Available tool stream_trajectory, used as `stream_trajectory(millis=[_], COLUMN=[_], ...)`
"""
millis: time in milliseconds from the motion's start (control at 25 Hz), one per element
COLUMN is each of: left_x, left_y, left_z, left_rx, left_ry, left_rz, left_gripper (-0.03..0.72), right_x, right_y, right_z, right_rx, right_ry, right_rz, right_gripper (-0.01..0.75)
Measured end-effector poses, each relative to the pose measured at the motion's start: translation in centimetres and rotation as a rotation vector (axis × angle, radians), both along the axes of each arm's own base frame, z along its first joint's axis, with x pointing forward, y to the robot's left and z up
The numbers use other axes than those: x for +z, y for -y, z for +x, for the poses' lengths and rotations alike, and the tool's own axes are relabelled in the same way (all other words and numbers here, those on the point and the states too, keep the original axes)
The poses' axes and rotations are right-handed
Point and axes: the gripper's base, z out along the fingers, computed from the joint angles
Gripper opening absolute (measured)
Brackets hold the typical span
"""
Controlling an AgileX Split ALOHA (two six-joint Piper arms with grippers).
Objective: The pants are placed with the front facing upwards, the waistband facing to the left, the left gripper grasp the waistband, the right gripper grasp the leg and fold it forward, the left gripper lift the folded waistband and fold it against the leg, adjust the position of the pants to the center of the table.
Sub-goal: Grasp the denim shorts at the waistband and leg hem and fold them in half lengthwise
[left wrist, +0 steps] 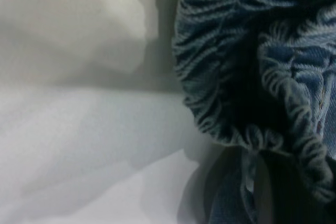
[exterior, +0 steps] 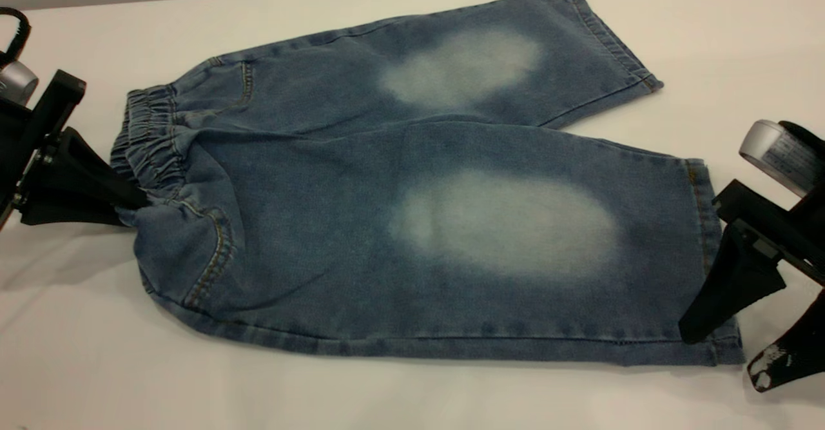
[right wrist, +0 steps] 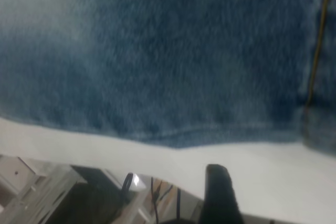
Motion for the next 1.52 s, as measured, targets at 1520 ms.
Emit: stream_trajectory(millis=[1520], left_x=[0.2], left_y=[0.1], left_z=[0.2], left_rx=[-0.007], left_ry=[0.013], left_rz=[-0.022], left_gripper=[0.112], right_x=[-1.1], right_y=[-0.4], right_z=[-0.7], right_rx=[0.036], right_ry=[-0.065], right_rz=[0.056], right_gripper=[0.42])
